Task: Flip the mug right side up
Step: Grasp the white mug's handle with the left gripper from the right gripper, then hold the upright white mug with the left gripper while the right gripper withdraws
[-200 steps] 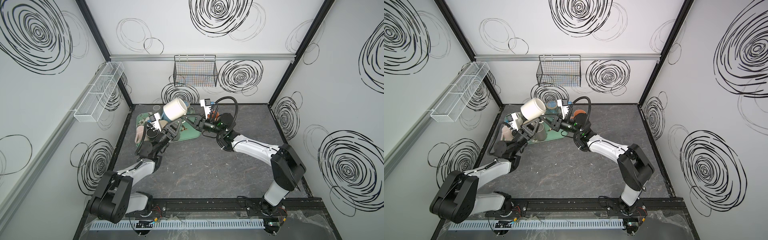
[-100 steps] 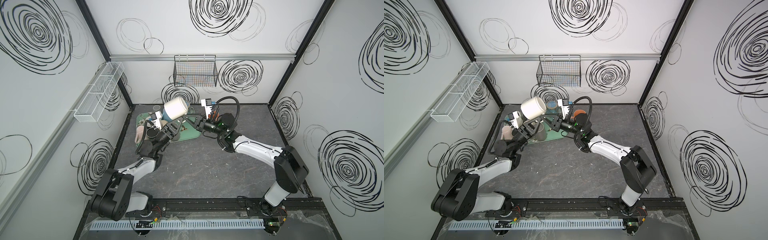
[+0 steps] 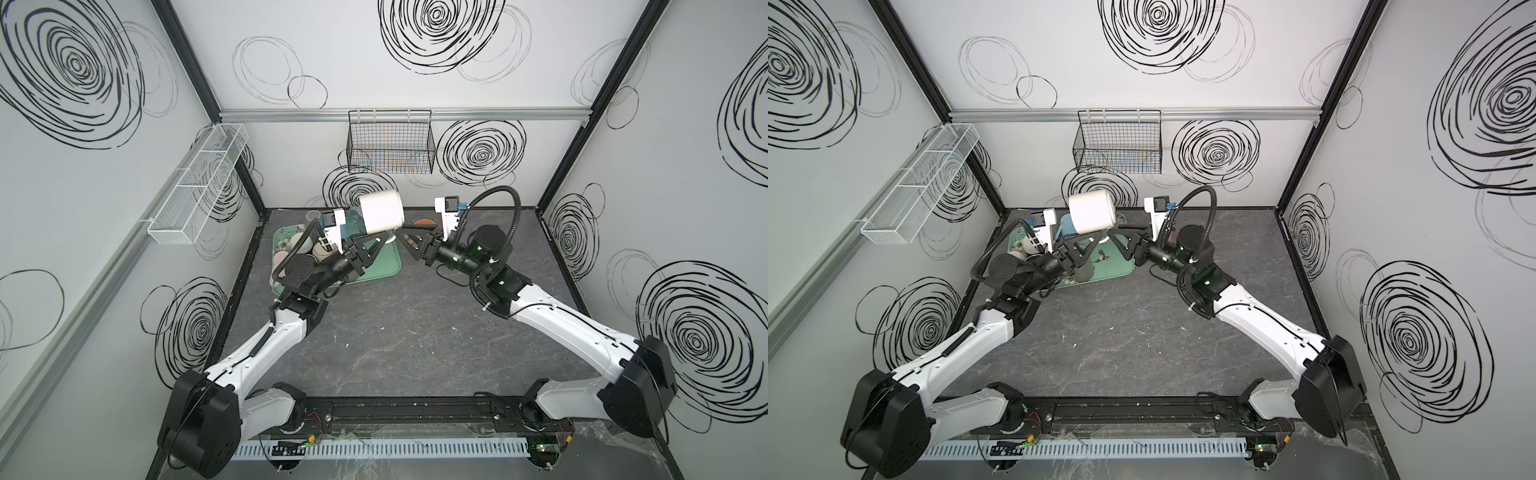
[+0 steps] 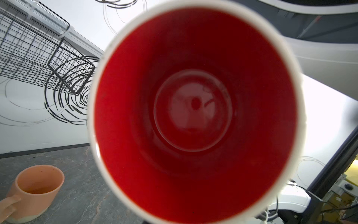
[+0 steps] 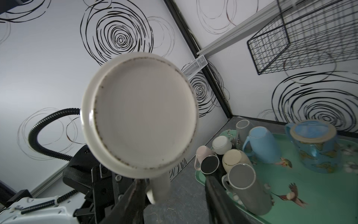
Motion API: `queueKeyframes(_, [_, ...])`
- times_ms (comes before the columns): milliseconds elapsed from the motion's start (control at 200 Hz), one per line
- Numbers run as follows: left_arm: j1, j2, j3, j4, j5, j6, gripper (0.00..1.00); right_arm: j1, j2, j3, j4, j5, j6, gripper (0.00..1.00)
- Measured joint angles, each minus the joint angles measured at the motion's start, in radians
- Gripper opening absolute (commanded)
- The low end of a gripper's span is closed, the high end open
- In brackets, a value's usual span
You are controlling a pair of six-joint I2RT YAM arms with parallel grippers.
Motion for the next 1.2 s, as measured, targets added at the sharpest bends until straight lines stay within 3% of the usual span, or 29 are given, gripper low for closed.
queueKeyframes(255, [-0.176, 0.063, 0.308, -0.587, -0.177, 0.457, 0.0, -0.069, -0.25, -0.069, -0.236, 0.139, -0.105, 0.6])
queueKeyframes(515, [-0.352, 0.325, 0.594, -1.019, -0.44, 0.795, 0.0, -0.135, -0.454, -0.115, -0.436, 0.269, -0.164, 0.64])
queueKeyframes(756, [-0.432, 0.515, 0.693, -1.215, -0.566, 0.947, 0.0, -0.165, -0.565, -0.145, -0.591, 0.381, -0.194, 0.66])
queueKeyframes(1201, [-0.435, 0.743, 0.854, -1.342, -0.622, 1.064, 0.0, -0.171, -0.674, -0.148, -0.828, 0.502, -0.219, 0.68])
